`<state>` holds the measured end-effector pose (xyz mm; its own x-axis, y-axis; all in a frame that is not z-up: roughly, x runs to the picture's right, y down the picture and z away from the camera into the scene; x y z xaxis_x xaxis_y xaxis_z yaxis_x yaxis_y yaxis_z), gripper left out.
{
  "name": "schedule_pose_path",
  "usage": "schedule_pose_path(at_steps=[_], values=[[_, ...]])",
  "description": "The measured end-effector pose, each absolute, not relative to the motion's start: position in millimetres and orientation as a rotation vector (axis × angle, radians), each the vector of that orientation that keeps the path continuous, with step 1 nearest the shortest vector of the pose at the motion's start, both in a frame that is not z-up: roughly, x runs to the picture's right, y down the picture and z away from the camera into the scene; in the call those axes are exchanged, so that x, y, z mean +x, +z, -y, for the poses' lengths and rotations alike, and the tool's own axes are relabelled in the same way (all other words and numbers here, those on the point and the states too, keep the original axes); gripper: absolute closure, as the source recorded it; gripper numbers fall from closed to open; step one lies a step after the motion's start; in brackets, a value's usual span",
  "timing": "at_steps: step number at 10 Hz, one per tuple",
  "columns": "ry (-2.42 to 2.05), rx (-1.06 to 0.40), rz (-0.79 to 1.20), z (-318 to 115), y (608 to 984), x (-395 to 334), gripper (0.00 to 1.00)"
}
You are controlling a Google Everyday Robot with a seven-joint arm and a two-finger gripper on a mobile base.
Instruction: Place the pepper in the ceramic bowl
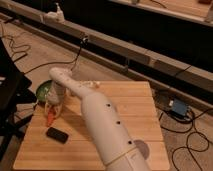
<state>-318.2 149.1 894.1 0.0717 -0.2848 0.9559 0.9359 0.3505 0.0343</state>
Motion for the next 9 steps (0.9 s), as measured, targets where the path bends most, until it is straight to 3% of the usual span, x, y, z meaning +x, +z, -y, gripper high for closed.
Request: schedule_pose_path(at_steps=[3, 9], values=[[-1.050, -0.682, 1.071, -119, 892, -311, 1.00], [-0.927, -0.493, 0.899, -24, 872, -268, 1.00]])
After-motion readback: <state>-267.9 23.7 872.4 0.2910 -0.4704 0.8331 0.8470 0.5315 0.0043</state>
